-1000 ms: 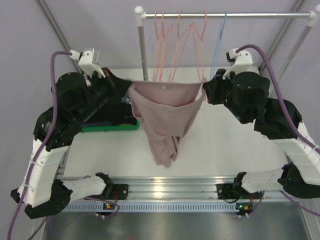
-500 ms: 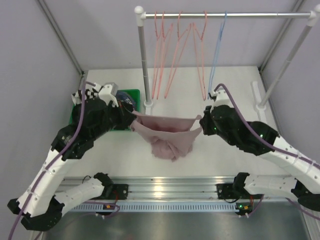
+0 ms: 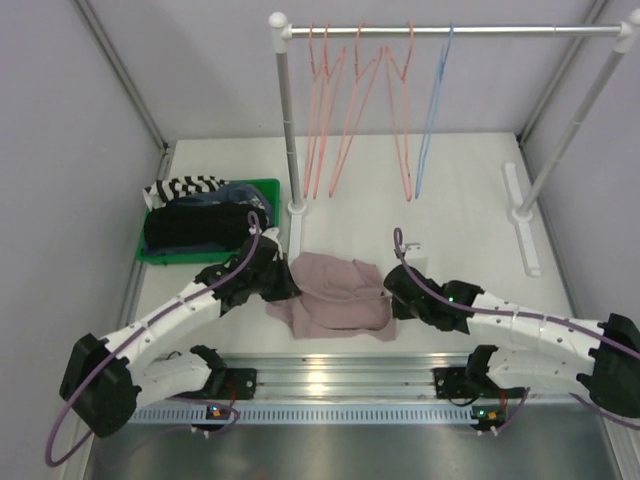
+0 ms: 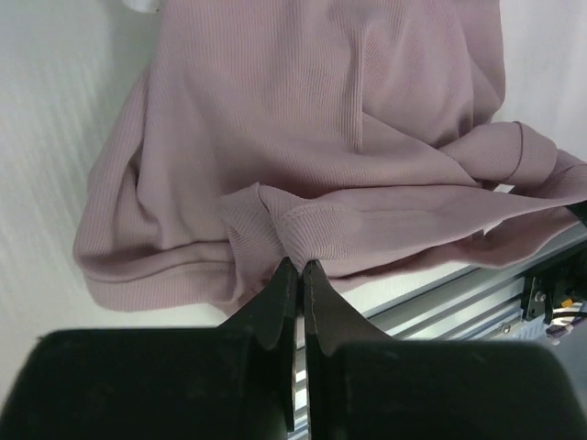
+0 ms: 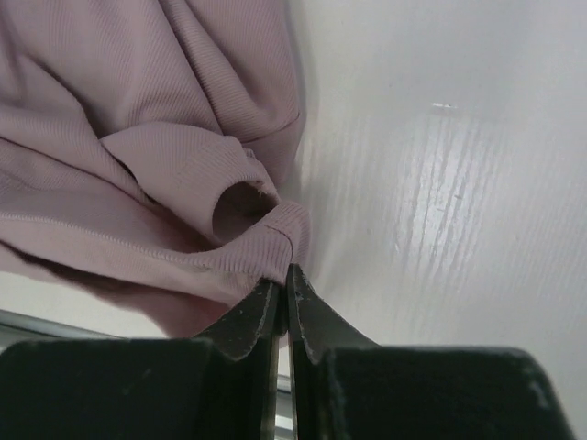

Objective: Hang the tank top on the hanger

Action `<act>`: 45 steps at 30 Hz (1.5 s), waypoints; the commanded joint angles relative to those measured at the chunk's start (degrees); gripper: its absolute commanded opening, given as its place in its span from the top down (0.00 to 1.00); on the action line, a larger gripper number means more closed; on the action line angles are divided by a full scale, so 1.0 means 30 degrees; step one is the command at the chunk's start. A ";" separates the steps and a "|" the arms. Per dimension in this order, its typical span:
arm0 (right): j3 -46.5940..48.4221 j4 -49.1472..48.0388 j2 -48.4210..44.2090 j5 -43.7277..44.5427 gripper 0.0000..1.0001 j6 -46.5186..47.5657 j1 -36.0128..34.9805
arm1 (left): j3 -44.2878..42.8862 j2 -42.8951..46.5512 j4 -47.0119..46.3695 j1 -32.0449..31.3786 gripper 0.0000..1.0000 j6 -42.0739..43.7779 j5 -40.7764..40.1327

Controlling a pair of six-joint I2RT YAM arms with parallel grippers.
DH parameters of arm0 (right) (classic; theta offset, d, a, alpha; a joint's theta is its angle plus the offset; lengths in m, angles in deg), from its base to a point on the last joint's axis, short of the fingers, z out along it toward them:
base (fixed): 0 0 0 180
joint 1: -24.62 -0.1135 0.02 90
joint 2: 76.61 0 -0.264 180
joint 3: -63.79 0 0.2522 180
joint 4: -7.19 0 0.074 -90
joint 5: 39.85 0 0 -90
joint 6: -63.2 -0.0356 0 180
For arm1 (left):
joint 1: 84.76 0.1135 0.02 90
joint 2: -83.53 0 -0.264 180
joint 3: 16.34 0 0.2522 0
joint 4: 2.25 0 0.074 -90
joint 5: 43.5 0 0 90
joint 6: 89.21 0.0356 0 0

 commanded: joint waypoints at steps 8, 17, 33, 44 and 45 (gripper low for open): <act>0.0471 -0.3892 0.2180 -0.0380 0.66 -0.0587 0.0401 | -0.0386 -0.2212 -0.4570 0.0085 0.54 0.0311 0.0871; 0.0383 -0.2778 -0.0542 -0.1083 0.41 -0.0529 0.0401 | -0.1322 -0.0601 -0.2169 0.0056 0.44 0.0810 -0.0707; 0.6197 0.4690 -0.6025 0.0058 0.43 0.0055 0.0313 | -0.1821 0.2651 0.0614 0.0056 0.44 0.0312 -0.1708; 1.8715 0.8034 -0.0638 0.6118 0.44 0.4653 0.0663 | -0.2671 0.3120 0.1465 0.0056 0.44 0.0605 -0.1474; 2.0202 0.7859 0.0295 0.6587 0.44 0.5150 0.0780 | -0.2701 0.3092 0.1495 0.0085 0.44 0.0634 -0.1415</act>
